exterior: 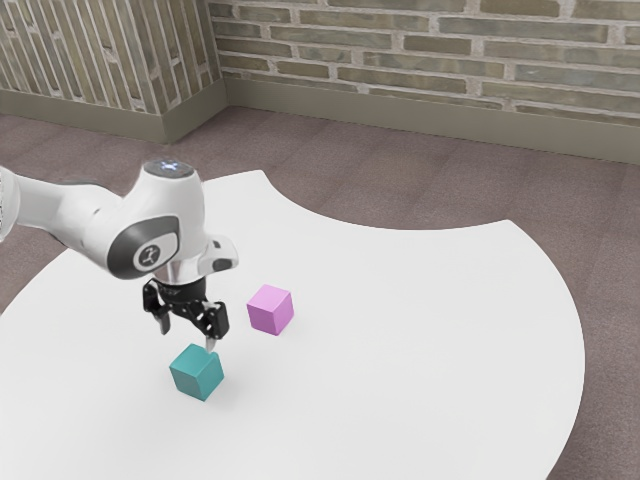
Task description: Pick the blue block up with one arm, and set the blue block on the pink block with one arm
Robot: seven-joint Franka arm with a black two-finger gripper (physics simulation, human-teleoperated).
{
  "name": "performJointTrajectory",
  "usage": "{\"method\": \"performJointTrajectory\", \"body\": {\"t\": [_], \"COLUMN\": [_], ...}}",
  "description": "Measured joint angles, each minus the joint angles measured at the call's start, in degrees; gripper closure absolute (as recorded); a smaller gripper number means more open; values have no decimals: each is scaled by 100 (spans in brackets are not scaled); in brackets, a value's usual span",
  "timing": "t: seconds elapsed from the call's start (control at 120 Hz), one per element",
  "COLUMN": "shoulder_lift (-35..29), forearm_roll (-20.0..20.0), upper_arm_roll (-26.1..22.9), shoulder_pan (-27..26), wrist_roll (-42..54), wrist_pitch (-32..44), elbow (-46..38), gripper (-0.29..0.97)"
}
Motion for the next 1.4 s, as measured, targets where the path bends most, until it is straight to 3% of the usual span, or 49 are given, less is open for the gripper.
{"method": "performJointTrajectory", "body": {"t": [0.767,0.942,1.117,1.4], "shoulder_lift": [915,975,1001,1194], "forearm_roll": [-330,-675,-836,-836], "upper_arm_roll": [11,12,13,5], "shoulder_pan": [11,43,56,115], "wrist_roll": [17,48,195,743], "wrist_pitch": [899,978,994,395], "elbow": [-267,-269,-121,1195], "gripper": [0,21,28,38]}}
